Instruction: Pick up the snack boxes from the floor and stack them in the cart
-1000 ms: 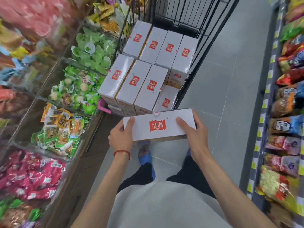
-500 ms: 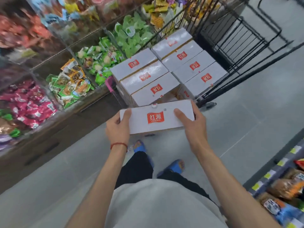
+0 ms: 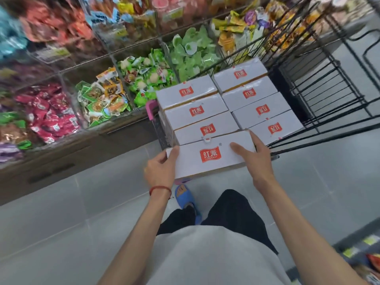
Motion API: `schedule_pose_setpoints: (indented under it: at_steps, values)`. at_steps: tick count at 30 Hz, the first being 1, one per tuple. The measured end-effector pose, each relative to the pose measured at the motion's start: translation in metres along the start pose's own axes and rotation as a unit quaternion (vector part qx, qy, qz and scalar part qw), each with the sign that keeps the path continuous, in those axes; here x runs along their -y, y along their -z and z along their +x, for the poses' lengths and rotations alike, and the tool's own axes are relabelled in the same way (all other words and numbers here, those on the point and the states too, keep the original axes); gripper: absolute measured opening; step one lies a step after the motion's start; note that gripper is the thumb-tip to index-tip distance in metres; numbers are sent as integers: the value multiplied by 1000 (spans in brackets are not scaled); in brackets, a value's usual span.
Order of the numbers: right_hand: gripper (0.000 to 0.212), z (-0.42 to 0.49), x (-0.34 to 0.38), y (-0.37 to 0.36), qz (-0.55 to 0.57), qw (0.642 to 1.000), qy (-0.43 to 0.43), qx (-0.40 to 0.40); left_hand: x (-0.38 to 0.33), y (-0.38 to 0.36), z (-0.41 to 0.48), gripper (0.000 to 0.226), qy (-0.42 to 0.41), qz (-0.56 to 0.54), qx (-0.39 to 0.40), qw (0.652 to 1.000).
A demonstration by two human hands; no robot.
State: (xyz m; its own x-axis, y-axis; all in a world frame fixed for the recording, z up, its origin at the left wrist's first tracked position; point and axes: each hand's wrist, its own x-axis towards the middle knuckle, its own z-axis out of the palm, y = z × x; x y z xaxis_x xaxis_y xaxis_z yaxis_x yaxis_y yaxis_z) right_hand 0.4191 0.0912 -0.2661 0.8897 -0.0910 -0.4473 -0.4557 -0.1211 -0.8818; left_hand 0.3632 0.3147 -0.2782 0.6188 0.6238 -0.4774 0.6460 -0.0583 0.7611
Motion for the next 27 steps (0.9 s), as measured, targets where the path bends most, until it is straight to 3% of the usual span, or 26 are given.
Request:
schedule_pose_setpoints:
  at_steps: [8, 16, 22, 27]
  values:
    - [43, 49, 11, 16, -49, 995, -20, 83, -7, -31, 2, 33, 55, -1, -83, 995]
    - [40, 113, 1, 59, -167, 967, -46, 185, -18, -94, -21, 20, 72, 15, -133, 988]
    - [45, 124, -11, 61, -243, 941, -75, 222, -4, -111, -13, 40, 105, 23, -90, 990]
    - [46, 132, -26, 55, -307, 928, -62, 202, 1, -116, -14, 47, 100, 0, -57, 993]
